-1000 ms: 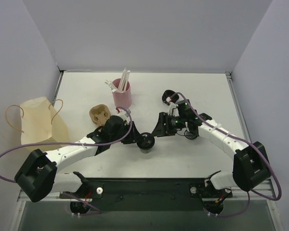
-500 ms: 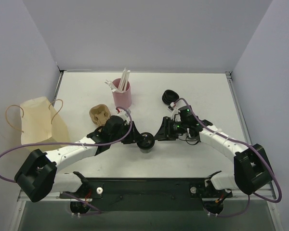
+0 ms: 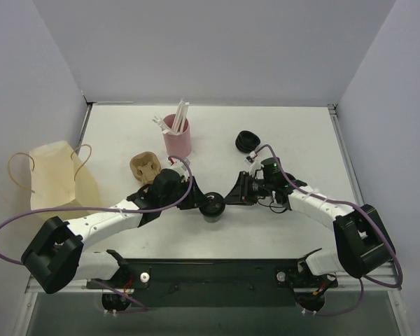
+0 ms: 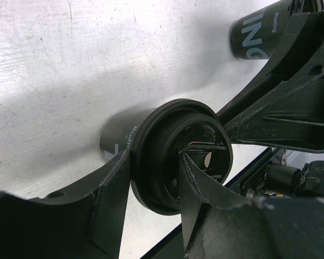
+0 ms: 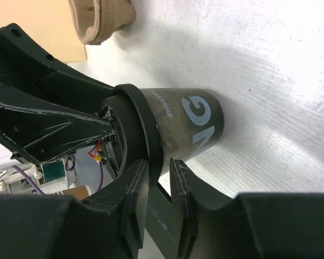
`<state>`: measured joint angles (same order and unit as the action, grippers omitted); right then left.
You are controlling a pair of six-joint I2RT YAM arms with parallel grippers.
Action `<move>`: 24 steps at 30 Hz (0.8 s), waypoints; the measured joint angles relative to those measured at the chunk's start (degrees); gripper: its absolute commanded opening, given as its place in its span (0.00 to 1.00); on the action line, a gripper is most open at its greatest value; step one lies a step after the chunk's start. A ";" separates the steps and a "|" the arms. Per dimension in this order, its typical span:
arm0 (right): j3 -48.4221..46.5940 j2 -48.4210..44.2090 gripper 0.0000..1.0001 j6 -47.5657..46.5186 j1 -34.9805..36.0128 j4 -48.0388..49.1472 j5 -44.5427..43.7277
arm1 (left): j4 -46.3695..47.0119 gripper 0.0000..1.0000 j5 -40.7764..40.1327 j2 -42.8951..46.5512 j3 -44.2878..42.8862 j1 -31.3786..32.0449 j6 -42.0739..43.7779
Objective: Pack the takeout coffee
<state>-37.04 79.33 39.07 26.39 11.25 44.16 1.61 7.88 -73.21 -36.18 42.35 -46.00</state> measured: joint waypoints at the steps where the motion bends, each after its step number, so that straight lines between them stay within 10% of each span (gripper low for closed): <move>1: 0.94 -0.31 0.21 0.44 -0.15 1.55 0.35 | 0.33 0.42 -0.07 -0.07 0.17 0.00 -0.13; 24: 10.67 -2.21 0.16 4.20 -0.59 19.08 0.85 | 7.15 0.41 -2.14 -0.09 3.69 0.87 -2.10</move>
<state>-26.37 77.12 43.27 25.80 30.33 45.01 8.75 5.74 -73.30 -32.49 43.22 -48.10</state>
